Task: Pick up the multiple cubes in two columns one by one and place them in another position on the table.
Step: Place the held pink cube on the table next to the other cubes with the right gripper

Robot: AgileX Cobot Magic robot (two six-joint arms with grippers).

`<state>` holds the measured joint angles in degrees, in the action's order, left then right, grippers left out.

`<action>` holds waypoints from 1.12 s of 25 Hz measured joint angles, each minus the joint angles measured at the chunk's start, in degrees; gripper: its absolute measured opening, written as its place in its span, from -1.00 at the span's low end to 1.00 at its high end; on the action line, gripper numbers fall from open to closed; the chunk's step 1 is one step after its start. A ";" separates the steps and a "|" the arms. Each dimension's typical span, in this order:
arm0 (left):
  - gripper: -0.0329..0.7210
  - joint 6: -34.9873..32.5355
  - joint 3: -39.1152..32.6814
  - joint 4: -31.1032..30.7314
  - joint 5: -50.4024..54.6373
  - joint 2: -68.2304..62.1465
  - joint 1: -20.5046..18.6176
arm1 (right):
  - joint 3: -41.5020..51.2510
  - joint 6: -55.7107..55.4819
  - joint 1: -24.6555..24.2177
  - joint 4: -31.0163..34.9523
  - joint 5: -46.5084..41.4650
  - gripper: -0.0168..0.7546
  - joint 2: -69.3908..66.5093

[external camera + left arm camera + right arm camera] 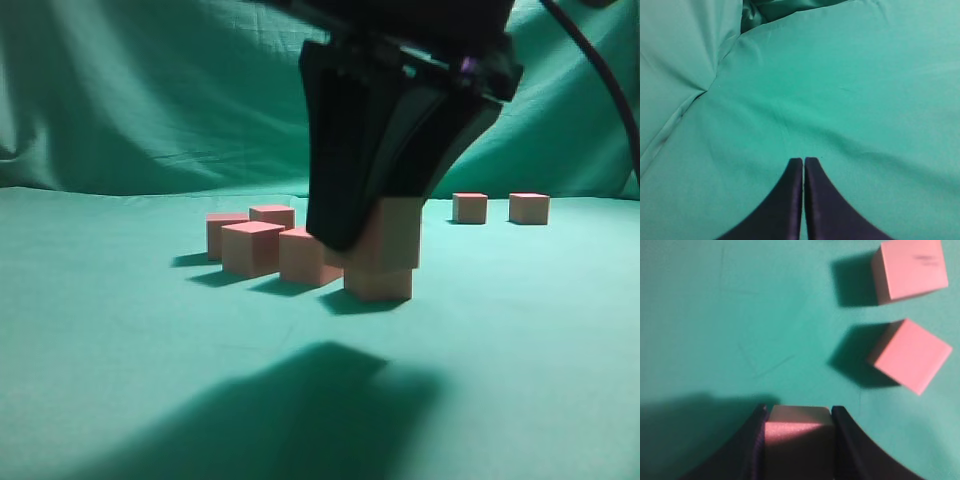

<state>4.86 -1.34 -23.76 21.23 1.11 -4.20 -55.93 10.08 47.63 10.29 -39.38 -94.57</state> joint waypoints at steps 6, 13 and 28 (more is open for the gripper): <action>-0.91 0.00 0.00 0.00 0.00 0.00 0.00 | 0.00 0.31 0.00 -4.72 2.74 -0.29 -2.33; -0.91 0.00 0.00 0.00 0.00 0.00 0.00 | 0.00 -0.20 0.00 -5.71 4.07 -0.29 -4.13; -0.91 0.00 0.00 0.00 0.00 0.00 0.00 | 0.00 -2.76 0.00 -5.81 4.73 -0.29 -5.98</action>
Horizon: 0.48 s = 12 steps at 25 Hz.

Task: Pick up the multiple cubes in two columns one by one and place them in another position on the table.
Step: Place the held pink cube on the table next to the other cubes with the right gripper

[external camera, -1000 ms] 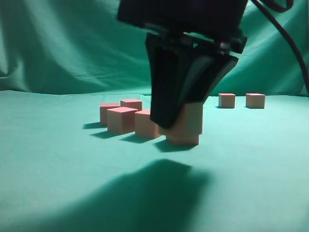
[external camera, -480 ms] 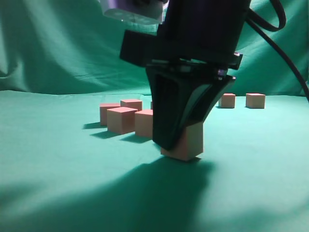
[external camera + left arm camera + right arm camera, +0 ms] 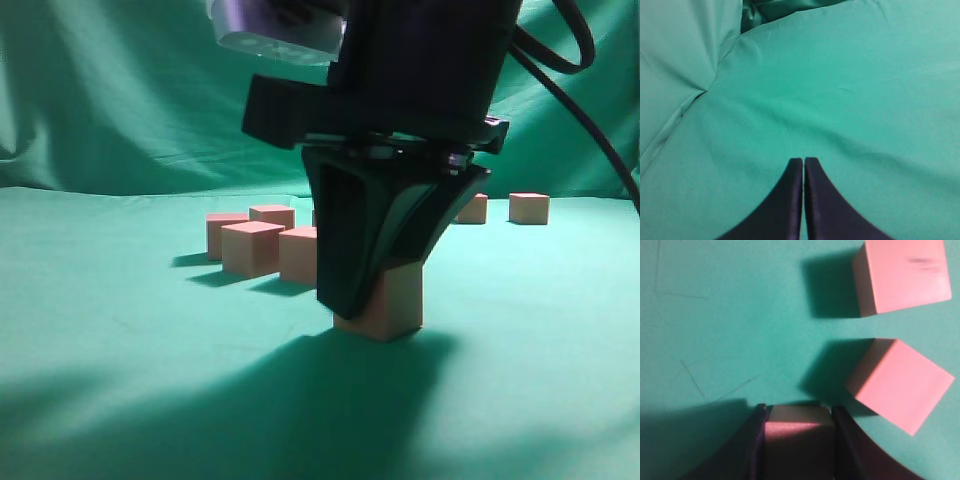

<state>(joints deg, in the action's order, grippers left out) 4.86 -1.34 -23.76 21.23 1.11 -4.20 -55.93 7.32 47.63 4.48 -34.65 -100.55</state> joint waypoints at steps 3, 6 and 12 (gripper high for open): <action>-0.91 0.00 0.00 0.00 0.00 0.00 0.00 | 0.00 -0.68 0.00 0.00 -0.24 -0.29 0.00; -0.91 0.00 0.00 0.00 0.00 0.00 0.00 | 0.00 -0.78 0.00 0.00 -0.73 -0.16 0.00; -0.91 0.00 0.00 0.00 0.00 0.00 0.00 | -2.06 -0.78 0.00 0.00 -6.68 0.53 0.00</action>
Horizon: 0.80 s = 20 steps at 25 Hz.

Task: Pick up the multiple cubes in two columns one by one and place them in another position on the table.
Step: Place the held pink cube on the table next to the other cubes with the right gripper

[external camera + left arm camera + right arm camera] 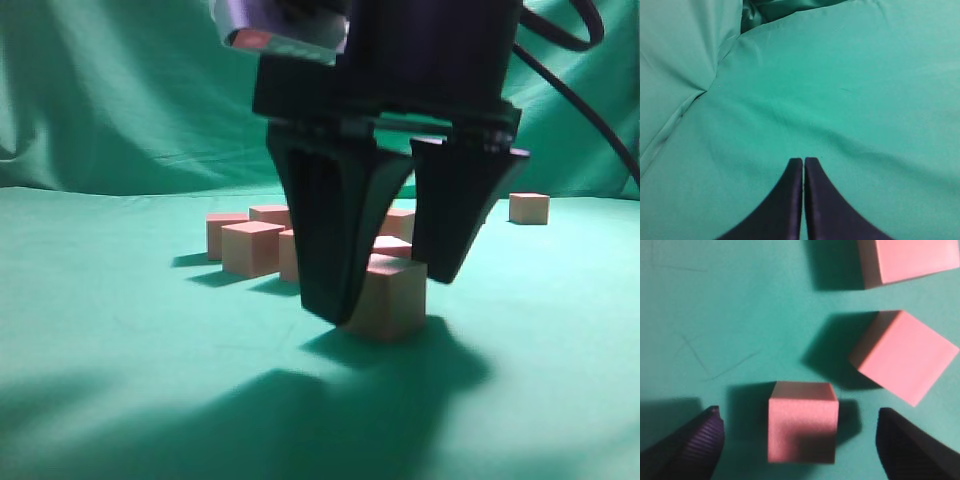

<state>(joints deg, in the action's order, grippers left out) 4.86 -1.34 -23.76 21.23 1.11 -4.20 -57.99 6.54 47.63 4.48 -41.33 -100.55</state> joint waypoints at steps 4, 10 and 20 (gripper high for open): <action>-0.91 0.00 0.00 0.00 0.00 0.00 0.00 | -5.86 0.00 0.00 0.00 -9.58 0.51 0.00; -0.91 0.00 0.00 0.00 0.00 0.00 0.00 | -17.83 0.00 0.00 -4.95 -26.53 0.51 0.00; -0.91 0.00 0.00 0.00 0.00 0.00 0.00 | -34.03 -10.44 -8.46 -25.85 -28.73 0.51 0.00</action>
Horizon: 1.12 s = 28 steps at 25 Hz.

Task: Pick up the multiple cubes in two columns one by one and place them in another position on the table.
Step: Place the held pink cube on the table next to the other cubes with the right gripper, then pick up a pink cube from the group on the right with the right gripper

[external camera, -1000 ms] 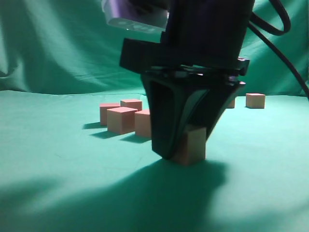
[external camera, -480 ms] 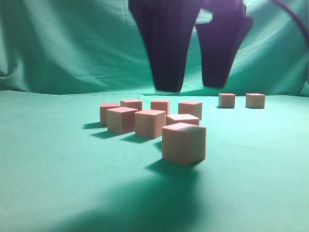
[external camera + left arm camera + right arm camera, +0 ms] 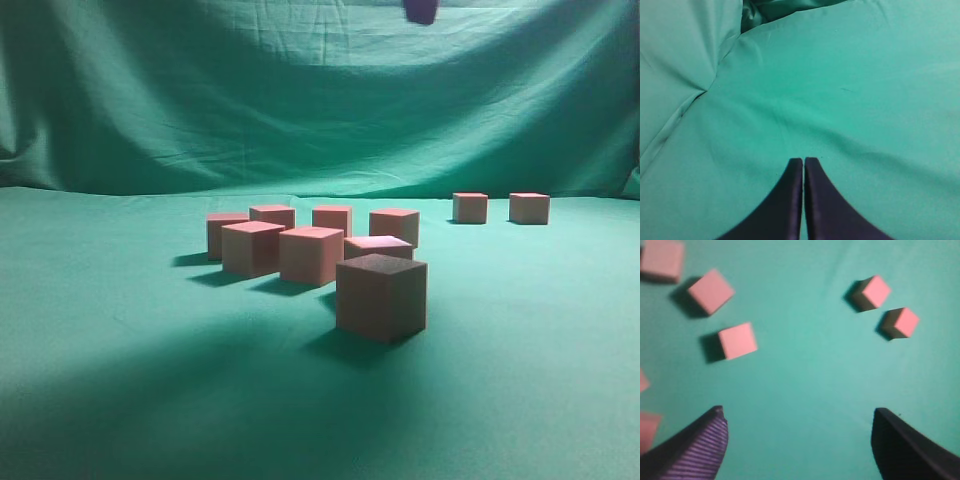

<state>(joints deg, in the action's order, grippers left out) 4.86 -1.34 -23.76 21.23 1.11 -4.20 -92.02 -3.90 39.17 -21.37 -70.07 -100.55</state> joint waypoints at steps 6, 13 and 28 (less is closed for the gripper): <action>-0.91 0.00 0.00 0.00 0.00 0.00 0.00 | -7.12 -1.83 -13.61 3.78 7.57 0.51 -2.92; -0.91 0.00 0.00 0.00 0.00 0.00 0.00 | -20.82 0.64 -23.69 14.69 6.50 0.51 -18.53; -0.91 0.00 0.00 0.00 0.00 0.00 0.00 | -28.39 3.26 -25.34 22.36 14.35 0.51 -34.29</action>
<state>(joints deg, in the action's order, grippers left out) 4.86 -1.34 -23.76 21.23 1.11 -4.20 -120.41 -0.64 13.84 0.99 -55.72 -134.84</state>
